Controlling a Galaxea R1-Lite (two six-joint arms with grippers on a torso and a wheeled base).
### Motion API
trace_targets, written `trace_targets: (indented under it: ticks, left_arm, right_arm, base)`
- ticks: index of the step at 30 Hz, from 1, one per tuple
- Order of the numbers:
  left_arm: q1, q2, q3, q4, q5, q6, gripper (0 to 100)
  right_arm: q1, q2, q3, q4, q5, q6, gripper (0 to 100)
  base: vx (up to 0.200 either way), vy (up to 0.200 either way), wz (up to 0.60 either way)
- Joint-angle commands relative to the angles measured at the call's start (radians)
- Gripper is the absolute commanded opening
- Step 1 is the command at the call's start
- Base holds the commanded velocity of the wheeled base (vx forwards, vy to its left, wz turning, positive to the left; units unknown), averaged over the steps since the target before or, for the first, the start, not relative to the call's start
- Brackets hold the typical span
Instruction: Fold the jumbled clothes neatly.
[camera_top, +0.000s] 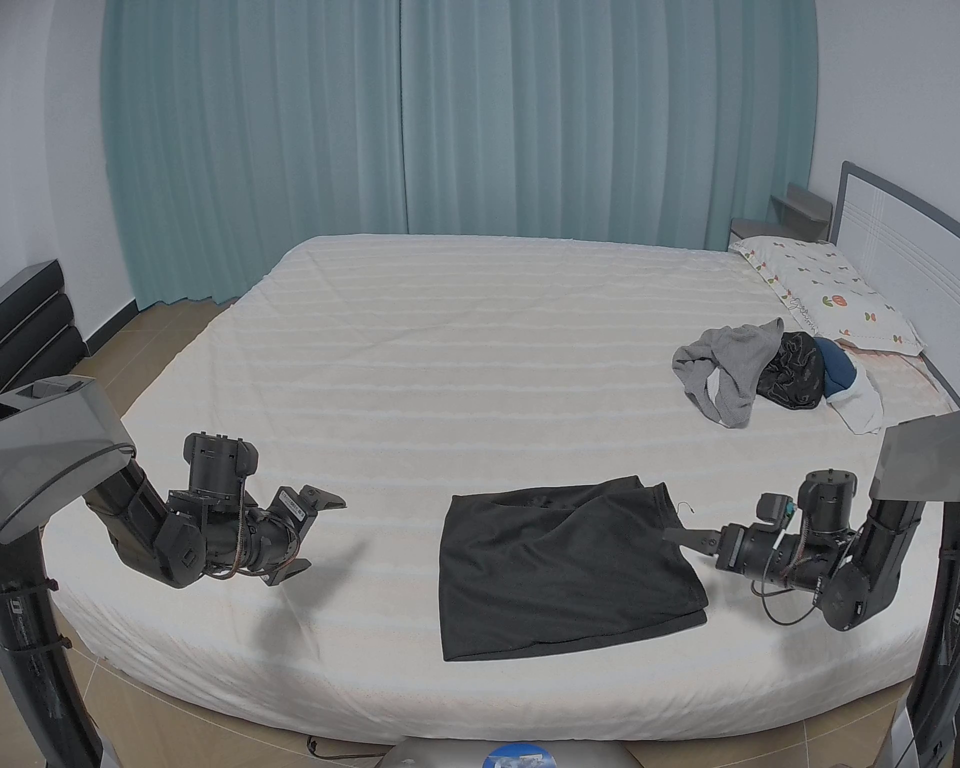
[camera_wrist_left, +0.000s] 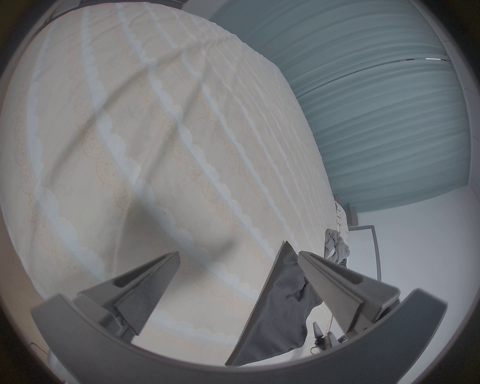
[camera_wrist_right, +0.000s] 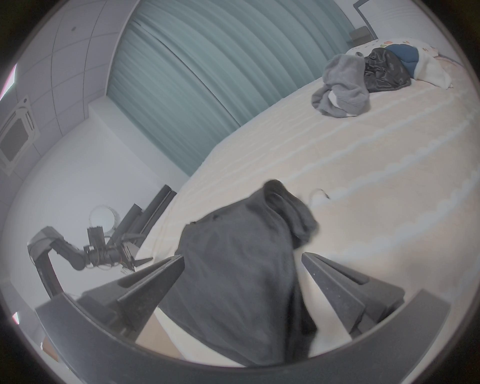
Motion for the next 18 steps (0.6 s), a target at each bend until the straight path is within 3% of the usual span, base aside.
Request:
trace_targets:
  ticks: [1, 9, 18]
  left_arm:
    - [0.000, -0.001, 0.000, -0.001, 0.000, -0.001, 100]
    - [0.000, -0.001, 0.000, -0.001, 0.000, 0.001, 100]
    - [0.000, -0.001, 0.000, -0.001, 0.000, 0.001, 100]
  right_arm:
    - [0.127, -0.007, -0.168, 0.093, -0.080, 0.092, 100]
    - [0.175, 0.070, -0.401, 0.310, -0.100, 0.093, 100]
    - [0.132, 0.208, -0.562, 0.333, -0.145, 0.113, 100]
  base:
    - [0.000, 0.000, 0.00]
    - [0.000, 0.000, 0.00]
    - [0.000, 0.000, 0.00]
